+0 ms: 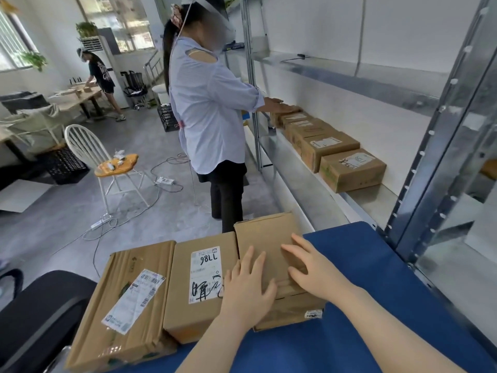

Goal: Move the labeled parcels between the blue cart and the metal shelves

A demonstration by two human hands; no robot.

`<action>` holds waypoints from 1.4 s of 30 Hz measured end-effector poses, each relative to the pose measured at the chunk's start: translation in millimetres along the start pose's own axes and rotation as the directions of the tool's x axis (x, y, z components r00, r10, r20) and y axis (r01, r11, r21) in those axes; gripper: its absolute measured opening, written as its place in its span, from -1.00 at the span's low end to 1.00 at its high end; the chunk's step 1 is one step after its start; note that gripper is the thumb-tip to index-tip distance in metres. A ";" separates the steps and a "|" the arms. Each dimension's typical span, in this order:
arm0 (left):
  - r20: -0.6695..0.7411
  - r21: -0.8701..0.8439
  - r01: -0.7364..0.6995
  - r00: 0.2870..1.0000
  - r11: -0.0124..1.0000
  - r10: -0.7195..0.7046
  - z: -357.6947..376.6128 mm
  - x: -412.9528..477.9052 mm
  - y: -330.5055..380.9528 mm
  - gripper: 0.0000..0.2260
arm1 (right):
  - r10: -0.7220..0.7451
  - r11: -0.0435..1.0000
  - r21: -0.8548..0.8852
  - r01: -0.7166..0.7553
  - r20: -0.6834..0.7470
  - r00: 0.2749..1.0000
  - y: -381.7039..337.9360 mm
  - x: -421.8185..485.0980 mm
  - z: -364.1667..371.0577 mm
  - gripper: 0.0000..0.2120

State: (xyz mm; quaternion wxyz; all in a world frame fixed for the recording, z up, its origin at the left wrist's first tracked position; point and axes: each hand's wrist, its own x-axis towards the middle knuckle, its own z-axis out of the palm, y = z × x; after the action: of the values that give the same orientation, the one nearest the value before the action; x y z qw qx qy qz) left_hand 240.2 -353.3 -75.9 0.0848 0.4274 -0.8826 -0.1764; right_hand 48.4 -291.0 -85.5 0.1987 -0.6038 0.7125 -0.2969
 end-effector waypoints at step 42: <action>0.175 -0.407 -0.905 0.055 0.124 0.983 90.1 -404.8 474.8 -0.47 | 0.627 0.267 0.274 -0.924 -0.778 -0.049 -105.8 -768.4 -144.2 -0.53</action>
State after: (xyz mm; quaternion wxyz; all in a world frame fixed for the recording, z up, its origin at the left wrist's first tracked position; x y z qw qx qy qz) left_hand 120.1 257.5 23.6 0.0339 -0.3150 -0.9169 -0.2428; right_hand 181.8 477.4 34.0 -0.1071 0.1049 0.9634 -0.2224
